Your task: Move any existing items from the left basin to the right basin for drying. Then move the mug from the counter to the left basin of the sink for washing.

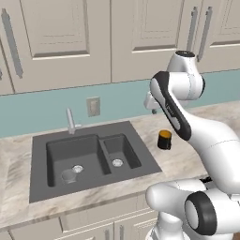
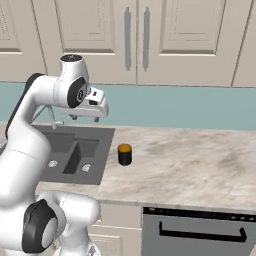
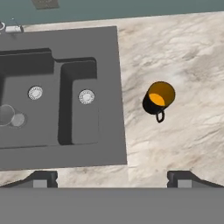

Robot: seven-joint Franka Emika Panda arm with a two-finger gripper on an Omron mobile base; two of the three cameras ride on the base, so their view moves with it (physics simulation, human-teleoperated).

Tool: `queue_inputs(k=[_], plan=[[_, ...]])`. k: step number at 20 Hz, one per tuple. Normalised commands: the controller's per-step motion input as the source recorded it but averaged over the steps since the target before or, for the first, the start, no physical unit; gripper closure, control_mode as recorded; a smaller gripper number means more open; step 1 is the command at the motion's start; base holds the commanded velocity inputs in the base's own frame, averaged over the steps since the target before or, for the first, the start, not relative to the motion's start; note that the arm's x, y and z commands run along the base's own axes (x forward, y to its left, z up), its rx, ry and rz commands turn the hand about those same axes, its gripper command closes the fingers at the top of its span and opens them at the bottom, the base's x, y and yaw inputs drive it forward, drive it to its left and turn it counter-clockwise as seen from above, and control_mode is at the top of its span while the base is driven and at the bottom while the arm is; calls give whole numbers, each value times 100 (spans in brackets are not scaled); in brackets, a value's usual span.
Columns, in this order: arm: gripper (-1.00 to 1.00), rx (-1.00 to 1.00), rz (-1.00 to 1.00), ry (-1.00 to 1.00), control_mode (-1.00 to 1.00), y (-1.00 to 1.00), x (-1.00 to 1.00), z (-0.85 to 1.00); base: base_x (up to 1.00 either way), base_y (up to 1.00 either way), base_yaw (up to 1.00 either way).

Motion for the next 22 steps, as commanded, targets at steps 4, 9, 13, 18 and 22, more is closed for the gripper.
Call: queue_inputs(k=[4,9,13,18,22], plan=[[-100,0,0,0,100,0,0,0,21,38,0],[-100,0,0,0,100,0,0,0,36,23,5],[-100,0,0,0,100,0,0,0,28,18,7],[-100,0,0,0,100,0,0,0,15,17,4],[-100,0,0,0,100,0,0,0,1,6,0]])
